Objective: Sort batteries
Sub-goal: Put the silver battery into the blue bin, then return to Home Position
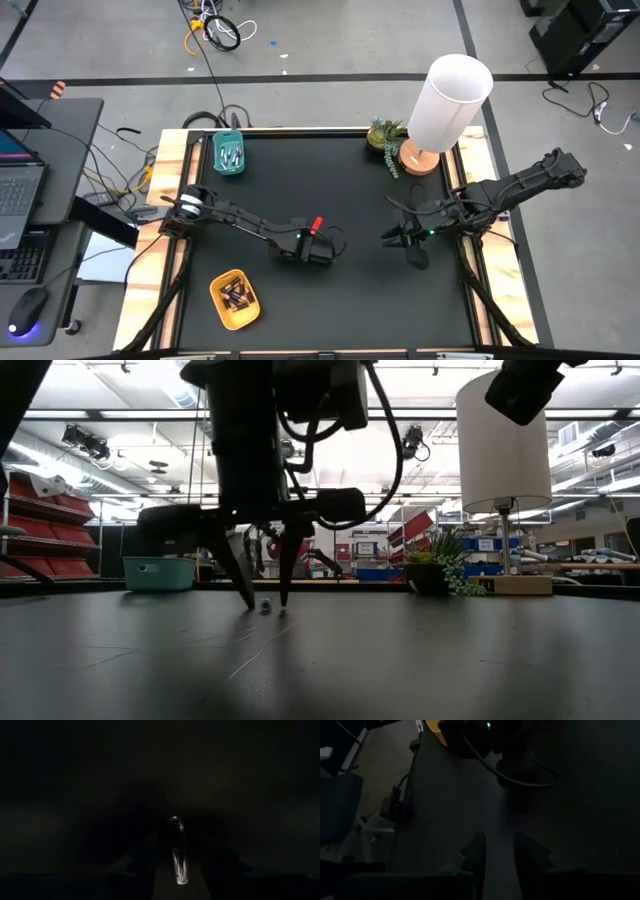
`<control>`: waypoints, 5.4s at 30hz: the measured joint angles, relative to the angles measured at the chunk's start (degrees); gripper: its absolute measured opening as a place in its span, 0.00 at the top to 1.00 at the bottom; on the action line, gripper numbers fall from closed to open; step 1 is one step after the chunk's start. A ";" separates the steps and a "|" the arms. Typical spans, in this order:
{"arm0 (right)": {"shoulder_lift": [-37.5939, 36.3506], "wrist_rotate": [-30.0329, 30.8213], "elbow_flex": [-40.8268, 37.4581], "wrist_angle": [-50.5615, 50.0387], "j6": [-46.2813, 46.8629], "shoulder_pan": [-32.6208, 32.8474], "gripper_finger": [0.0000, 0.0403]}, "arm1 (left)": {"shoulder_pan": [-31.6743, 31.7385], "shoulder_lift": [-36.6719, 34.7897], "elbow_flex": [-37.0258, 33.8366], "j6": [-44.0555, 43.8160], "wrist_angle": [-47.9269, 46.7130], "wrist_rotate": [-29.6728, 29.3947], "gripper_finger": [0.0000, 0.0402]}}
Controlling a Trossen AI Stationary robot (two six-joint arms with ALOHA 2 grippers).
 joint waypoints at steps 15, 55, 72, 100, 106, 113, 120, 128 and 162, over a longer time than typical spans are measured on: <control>-0.02 0.11 0.00 2.31 -1.38 -1.90 0.78 | -0.30 -1.18 -3.15 10.76 5.50 4.00 0.93; 0.62 5.11 0.02 23.99 -9.18 -21.11 0.78 | 42.60 -72.07 -40.88 48.31 1.75 -12.19 0.93; 6.67 -2.88 0.02 36.28 2.42 -34.39 0.78 | 70.74 -52.41 -47.06 72.94 25.55 8.67 0.93; 6.40 -2.34 0.02 36.15 5.11 -33.83 0.78 | 72.39 -40.91 -43.16 77.16 24.04 10.90 0.63; 6.40 -2.71 0.02 36.28 5.52 -33.83 0.78 | 70.88 -43.67 -39.50 78.40 24.22 15.17 0.62; 4.06 -5.91 0.00 41.42 3.54 -35.79 0.79 | 60.53 -51.43 -33.61 91.62 25.11 17.65 0.68; 0.31 -14.24 -2.09 38.47 1.51 -41.61 0.91 | 49.11 -57.44 -33.00 92.12 25.07 25.39 0.72; -9.02 -16.25 -15.85 47.79 9.72 -47.66 0.98 | 31.91 -62.82 -33.35 86.82 24.63 14.34 0.79; -28.57 -36.27 -33.92 24.65 13.83 -47.10 1.00 | 11.17 -71.41 -44.48 86.21 28.19 -6.40 0.85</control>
